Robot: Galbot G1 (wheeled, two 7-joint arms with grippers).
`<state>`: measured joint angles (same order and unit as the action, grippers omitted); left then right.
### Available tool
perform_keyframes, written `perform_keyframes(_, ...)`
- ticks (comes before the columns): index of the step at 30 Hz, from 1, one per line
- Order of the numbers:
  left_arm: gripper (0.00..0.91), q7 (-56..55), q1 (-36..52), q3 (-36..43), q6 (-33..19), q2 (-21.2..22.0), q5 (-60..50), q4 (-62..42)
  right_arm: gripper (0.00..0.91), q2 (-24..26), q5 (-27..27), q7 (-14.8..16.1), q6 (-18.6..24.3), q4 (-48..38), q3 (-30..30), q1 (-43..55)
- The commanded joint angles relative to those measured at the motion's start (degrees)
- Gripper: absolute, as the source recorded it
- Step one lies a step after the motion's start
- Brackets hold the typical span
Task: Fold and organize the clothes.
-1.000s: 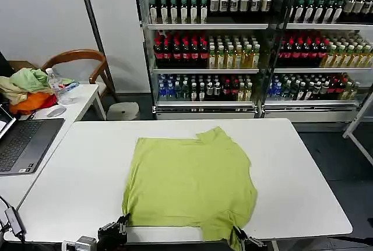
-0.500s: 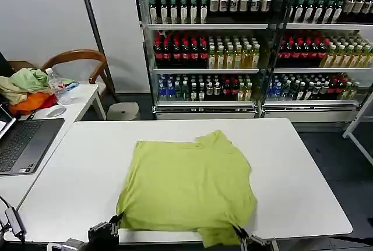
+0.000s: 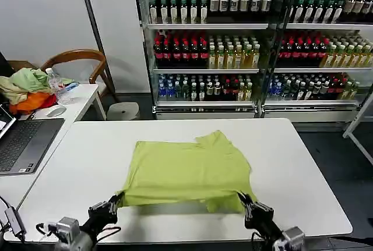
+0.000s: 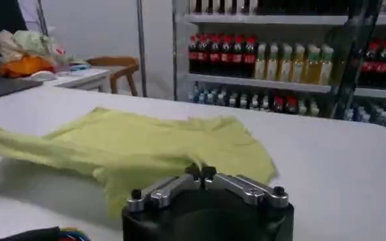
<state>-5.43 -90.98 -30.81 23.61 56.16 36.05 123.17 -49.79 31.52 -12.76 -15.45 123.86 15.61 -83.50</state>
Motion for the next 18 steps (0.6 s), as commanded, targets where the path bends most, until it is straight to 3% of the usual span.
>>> perform_keyframes(1,0.04,2.8,13.14,6.22,-2.12,-0.49,2.35,-11.33,0.0,-1.38,1.56,0.22,-0.48,-8.96,-4.52,12.43)
perform_keyframes(15,0.04,4.68,21.51,11.09,-4.27,-0.26,1.48,-20.23,0.0,-3.89,1.31,1.27,-0.91,-16.36,-7.62,16.45)
perform_keyframes(16,0.111,4.87,21.92,11.32,-4.36,-0.21,1.25,-20.96,0.0,-4.4,1.16,1.33,-1.12,-17.29,-8.25,17.03)
perform_keyframes(17,0.373,4.87,22.12,11.43,-4.45,-0.17,1.19,-21.32,0.01,-4.45,1.12,1.26,-1.18,-17.46,-8.45,17.12)
perform_keyframes(18,0.907,4.75,22.37,11.6,-4.61,-0.05,0.89,-21.82,0.695,-4.88,0.22,1.25,-1.69,-18.08,-8.71,17.41)
